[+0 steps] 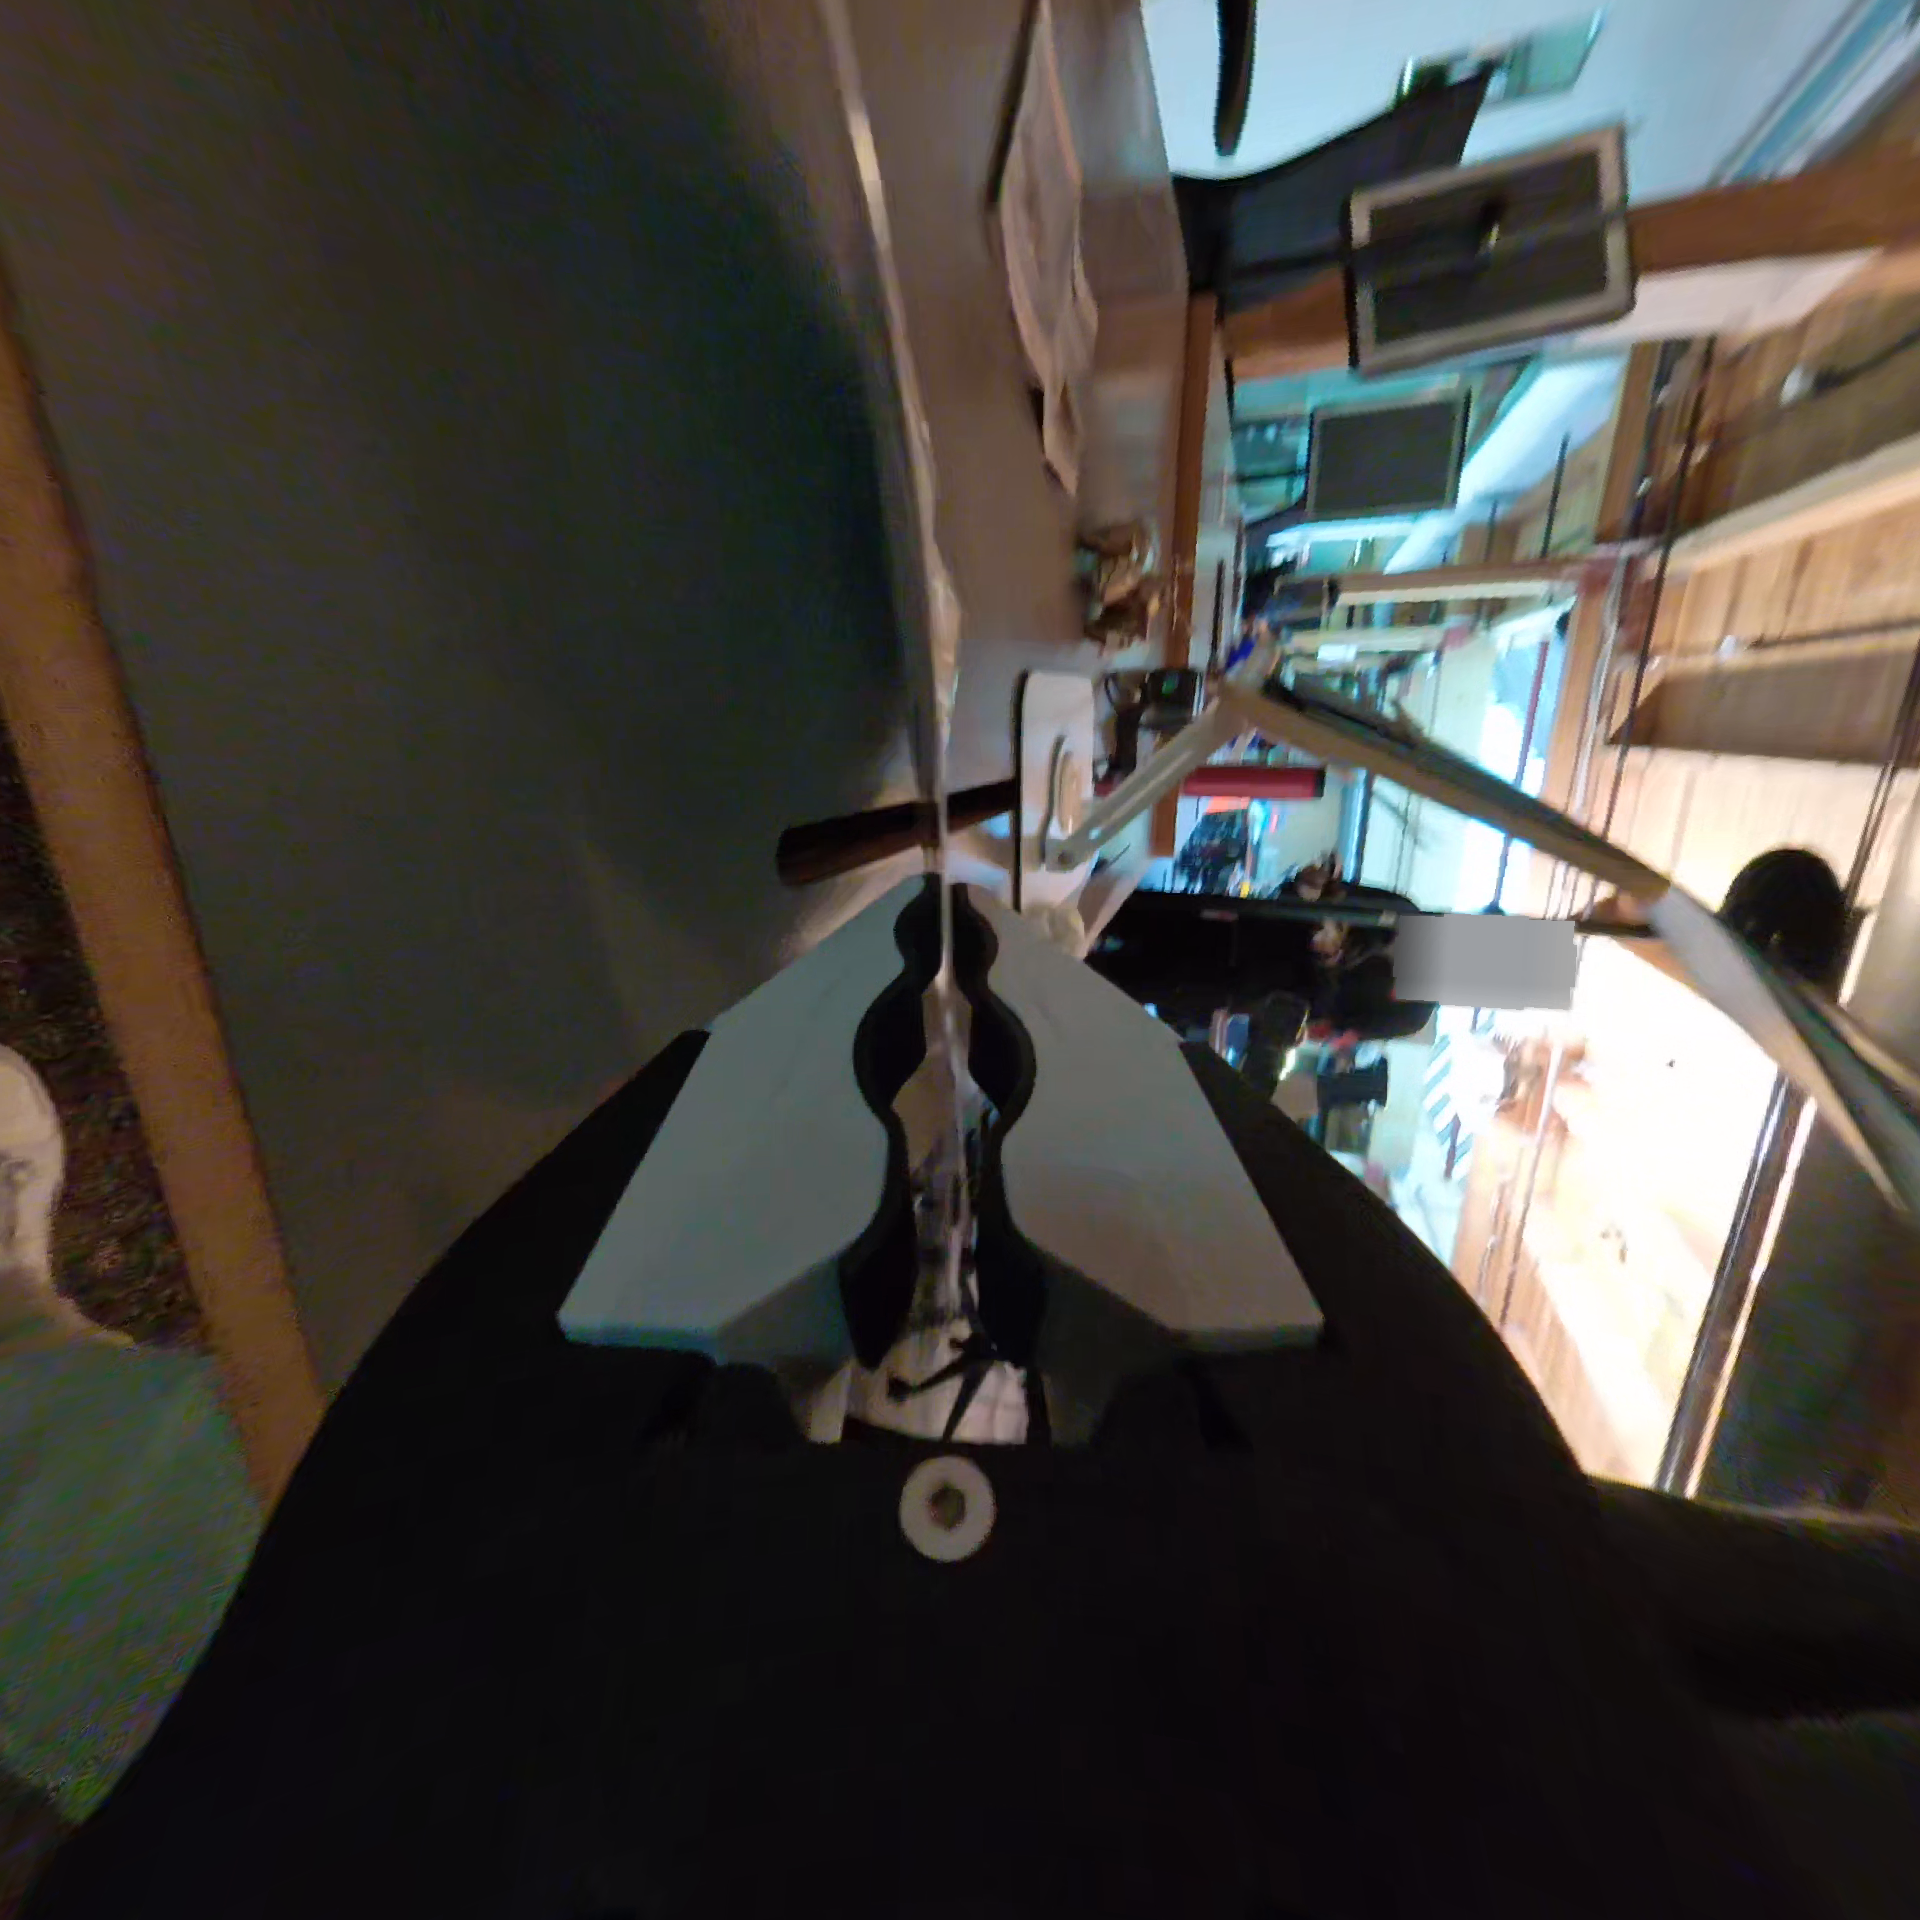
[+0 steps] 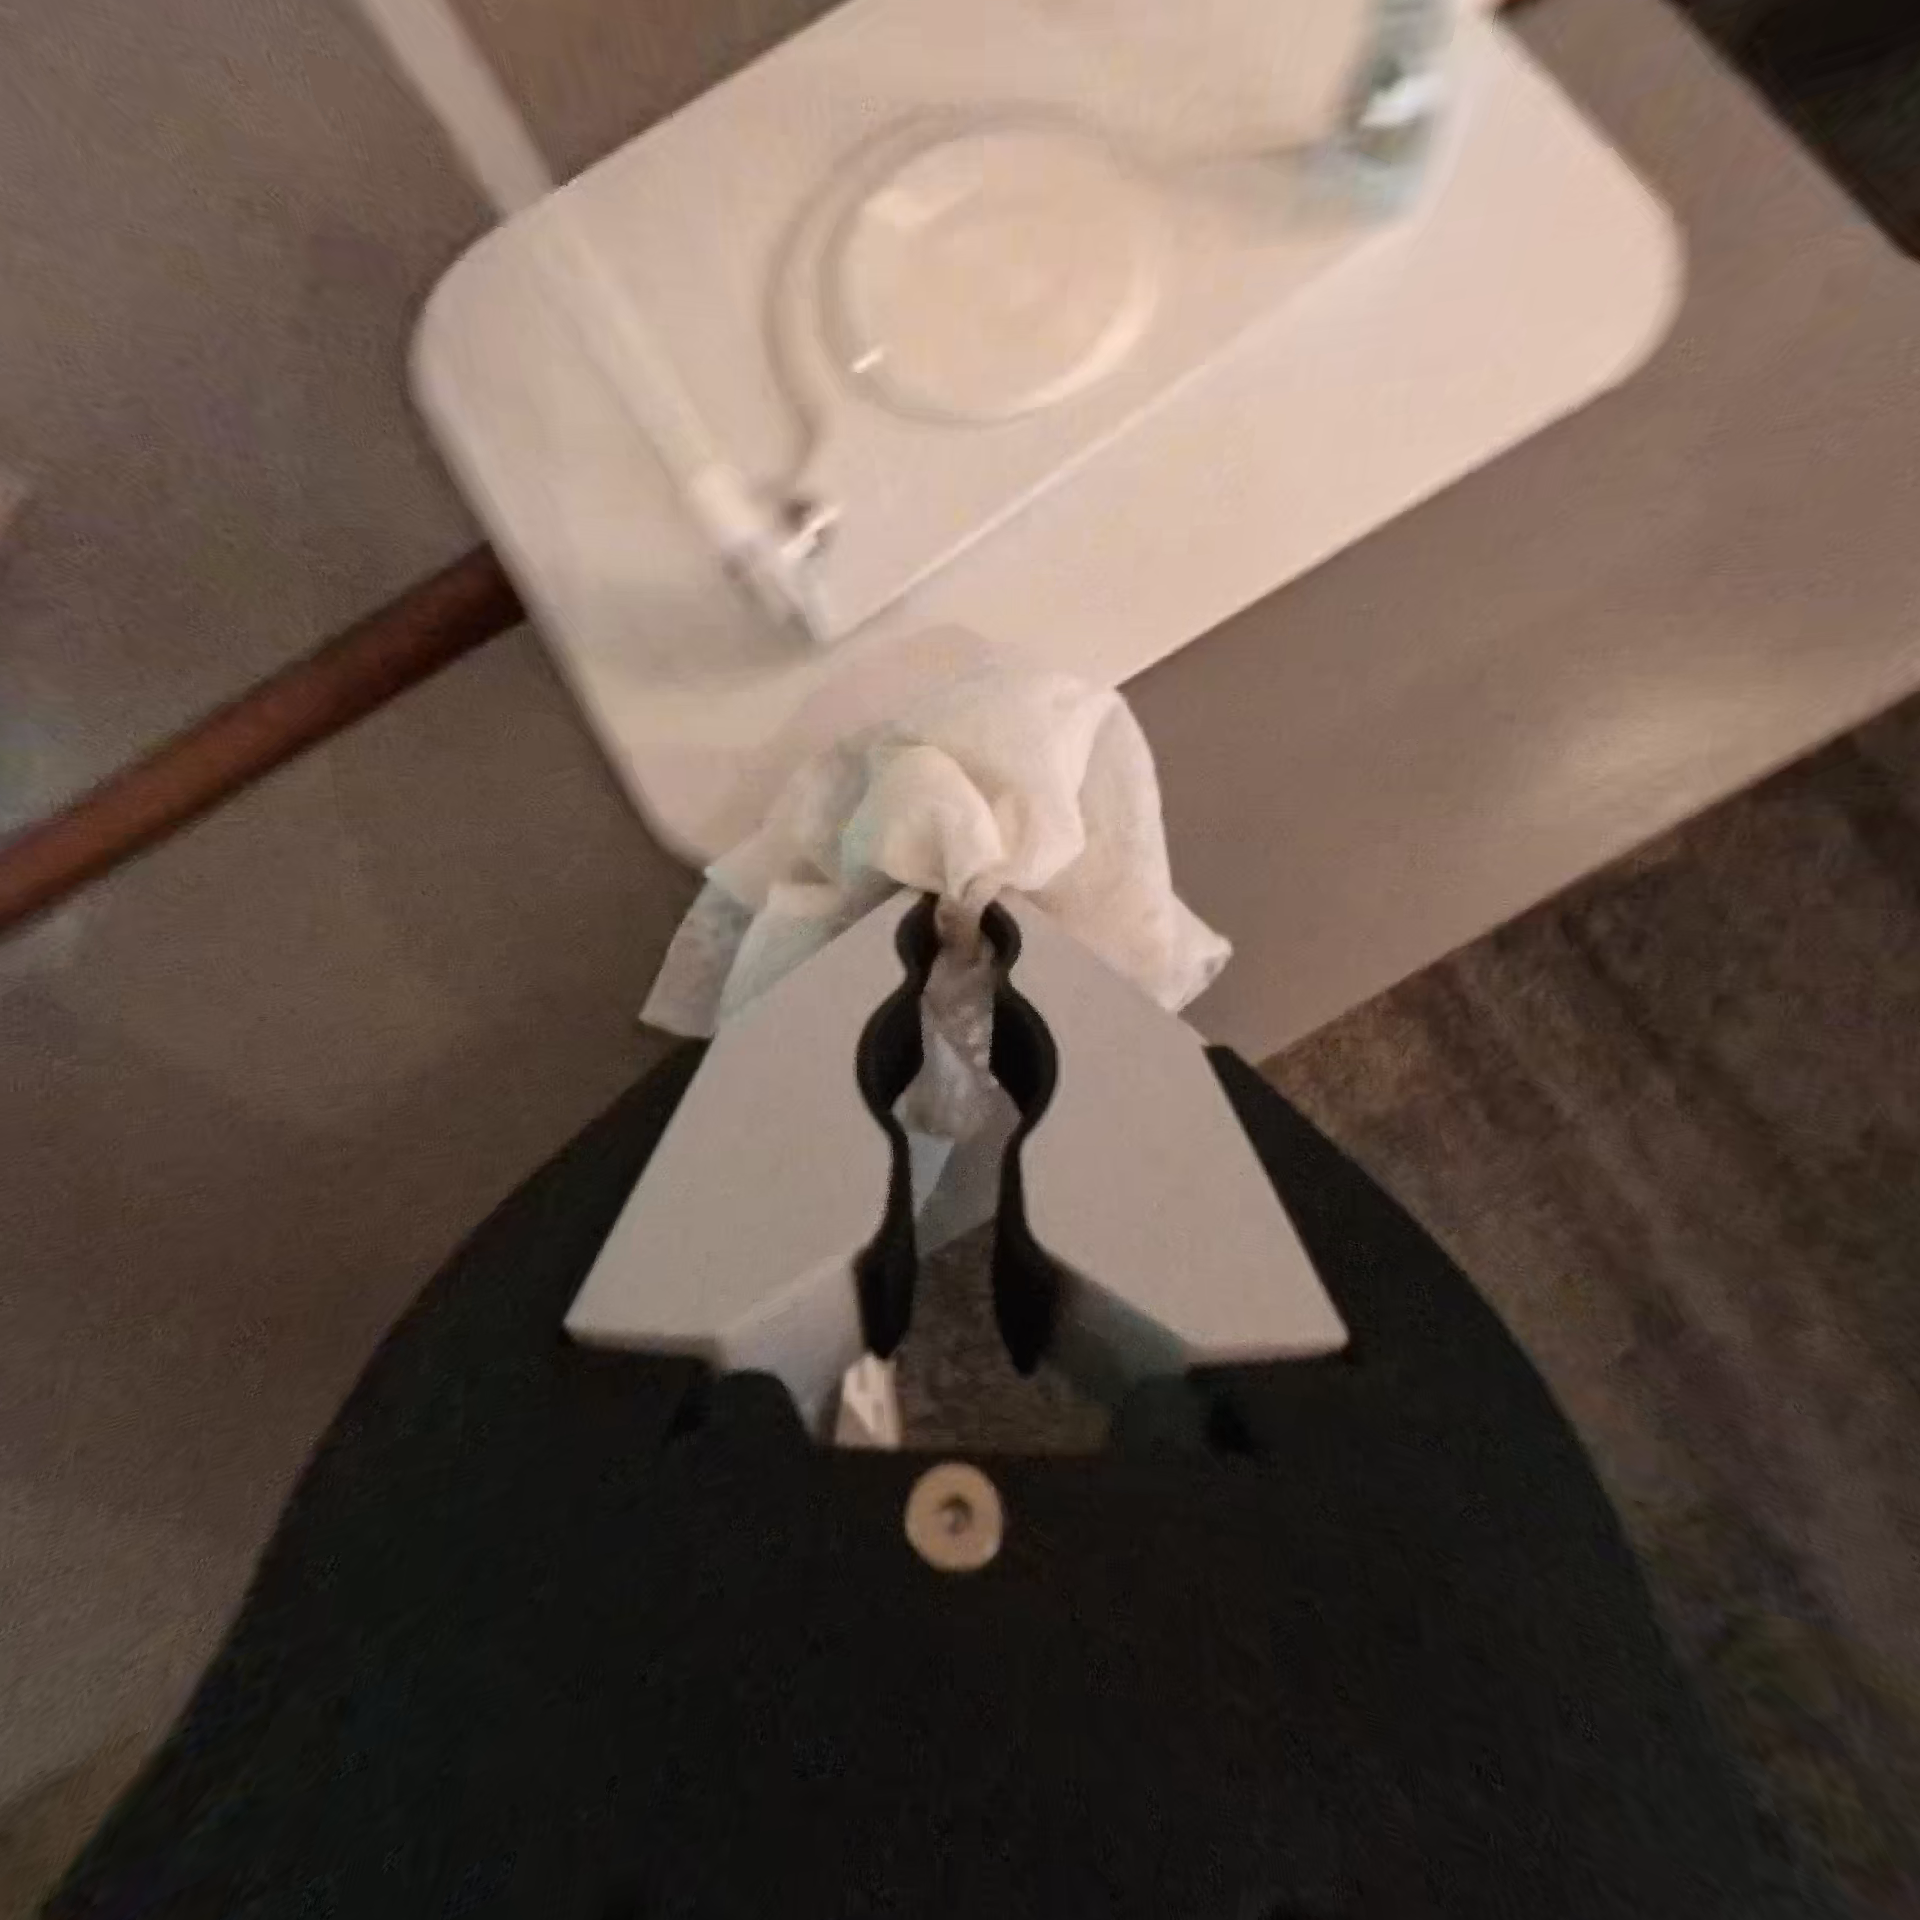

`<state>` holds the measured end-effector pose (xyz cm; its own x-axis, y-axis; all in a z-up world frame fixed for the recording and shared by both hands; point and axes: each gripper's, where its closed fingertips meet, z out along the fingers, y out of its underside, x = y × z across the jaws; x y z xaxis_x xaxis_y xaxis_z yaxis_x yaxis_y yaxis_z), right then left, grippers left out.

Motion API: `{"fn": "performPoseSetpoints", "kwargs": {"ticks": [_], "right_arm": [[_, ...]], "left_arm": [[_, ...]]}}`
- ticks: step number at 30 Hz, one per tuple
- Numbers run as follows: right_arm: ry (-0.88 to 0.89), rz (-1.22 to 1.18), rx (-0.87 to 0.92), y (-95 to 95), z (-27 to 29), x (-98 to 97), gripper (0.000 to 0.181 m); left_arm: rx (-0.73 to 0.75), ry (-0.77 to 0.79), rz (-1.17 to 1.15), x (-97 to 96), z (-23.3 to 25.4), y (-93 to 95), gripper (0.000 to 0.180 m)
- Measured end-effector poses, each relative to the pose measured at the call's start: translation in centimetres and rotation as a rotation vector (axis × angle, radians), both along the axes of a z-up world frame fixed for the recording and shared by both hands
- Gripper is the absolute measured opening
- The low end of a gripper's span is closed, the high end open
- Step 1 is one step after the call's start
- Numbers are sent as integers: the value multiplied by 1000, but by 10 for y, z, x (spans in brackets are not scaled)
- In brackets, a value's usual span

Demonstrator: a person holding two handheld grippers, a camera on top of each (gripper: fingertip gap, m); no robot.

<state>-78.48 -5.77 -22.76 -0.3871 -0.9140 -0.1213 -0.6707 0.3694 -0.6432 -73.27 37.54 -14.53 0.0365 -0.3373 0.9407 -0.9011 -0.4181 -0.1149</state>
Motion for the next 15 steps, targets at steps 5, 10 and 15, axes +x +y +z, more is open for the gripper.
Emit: {"fn": "performPoseSetpoints", "kwargs": {"ticks": [5, 10, 15], "right_arm": [[-40, 230, 129, 112, 0, -3, 5], [-1, 442, 28, 144, 0, -11, 5], [-93, 278, 171, 117, 1, 55, 5]], "left_arm": [[-59, 46, 149, 20, -6, 14, 0], [-68, 73, 200, 31, -13, 15, 0], [-21, 68, 148, 28, -19, 2, 0]]}}
